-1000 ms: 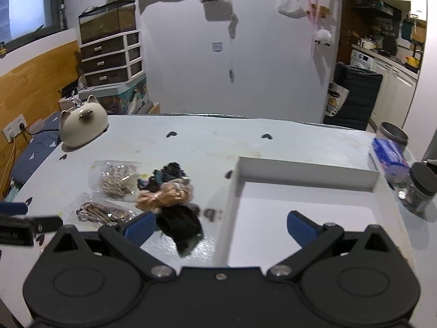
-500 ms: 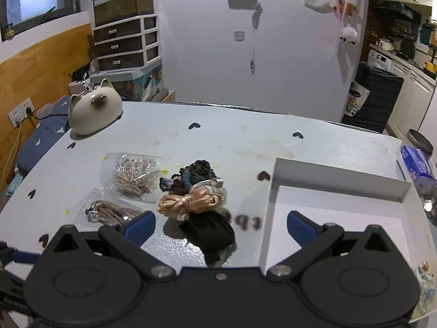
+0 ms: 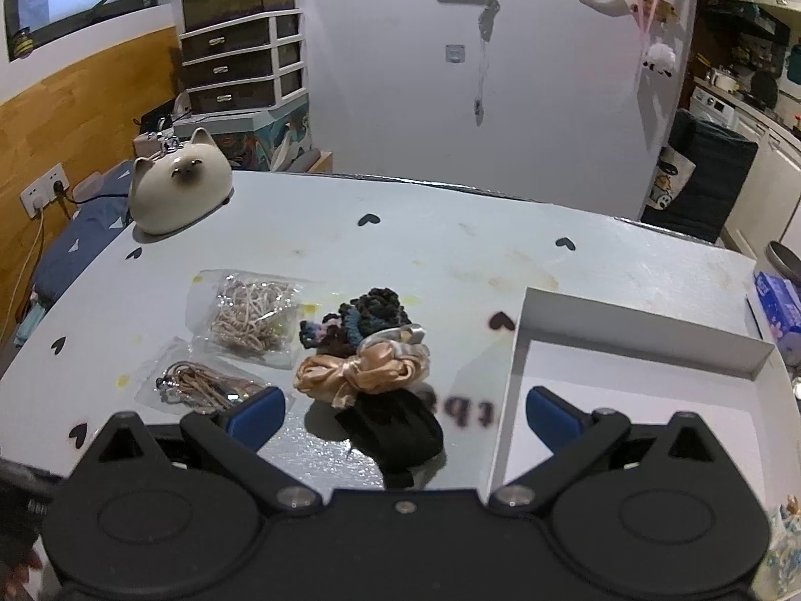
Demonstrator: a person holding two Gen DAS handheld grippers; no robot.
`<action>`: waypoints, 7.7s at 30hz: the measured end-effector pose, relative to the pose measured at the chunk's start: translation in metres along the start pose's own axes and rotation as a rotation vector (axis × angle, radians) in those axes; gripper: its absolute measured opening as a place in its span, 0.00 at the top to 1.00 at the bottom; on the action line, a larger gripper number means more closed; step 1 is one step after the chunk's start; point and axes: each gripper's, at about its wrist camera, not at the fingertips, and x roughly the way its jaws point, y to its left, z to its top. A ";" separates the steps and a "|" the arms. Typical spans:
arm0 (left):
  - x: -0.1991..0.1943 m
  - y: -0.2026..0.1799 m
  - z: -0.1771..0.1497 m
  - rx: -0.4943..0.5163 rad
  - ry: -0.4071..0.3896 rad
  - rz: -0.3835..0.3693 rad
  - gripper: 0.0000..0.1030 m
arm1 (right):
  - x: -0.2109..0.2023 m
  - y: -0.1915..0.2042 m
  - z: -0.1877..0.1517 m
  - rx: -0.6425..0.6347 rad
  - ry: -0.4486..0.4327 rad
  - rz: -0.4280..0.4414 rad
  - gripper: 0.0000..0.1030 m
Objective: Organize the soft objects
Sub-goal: 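Grasp the clear bag of dark cord with the left tool while the right tool grasps the peach satin scrunchie, then carry the bag and the scrunchie toward the white tray with both tools, then open the left tool to drop the cord bag in the tray while the right tool releases the scrunchie, then lift both tools out of the tray and move back toward the remaining items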
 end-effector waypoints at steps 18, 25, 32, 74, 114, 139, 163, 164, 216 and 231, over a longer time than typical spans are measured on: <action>0.024 -0.029 0.013 0.283 0.000 0.269 0.15 | 0.061 0.027 0.019 -0.155 0.023 0.047 0.06; 0.009 -0.003 0.008 0.236 0.003 0.287 0.30 | 0.093 0.048 0.014 -0.253 0.060 0.048 0.06; -0.003 0.009 0.011 0.181 -0.009 0.270 0.41 | 0.111 0.055 0.009 -0.307 0.082 0.024 0.11; -0.065 0.012 0.001 0.123 -0.212 0.131 0.76 | 0.009 0.064 -0.017 -0.165 0.013 0.128 0.52; -0.042 -0.239 0.019 0.338 -0.296 -0.107 0.76 | -0.094 -0.156 -0.050 0.124 -0.095 -0.033 0.51; 0.104 -0.305 0.045 0.329 -0.083 -0.036 0.73 | -0.052 -0.227 -0.099 0.196 0.140 -0.056 0.50; 0.078 -0.301 0.034 0.378 -0.118 -0.060 0.50 | -0.040 -0.219 -0.097 0.221 0.210 0.001 0.20; 0.075 -0.301 0.032 0.379 -0.118 -0.062 0.50 | -0.042 -0.219 -0.096 0.222 0.205 -0.002 0.21; -0.033 -0.263 -0.060 0.462 -0.225 -0.135 0.00 | -0.134 -0.208 -0.106 0.275 -0.040 -0.188 0.05; -0.050 -0.226 -0.068 0.466 -0.228 -0.142 0.00 | -0.144 -0.178 -0.110 0.272 -0.052 -0.223 0.00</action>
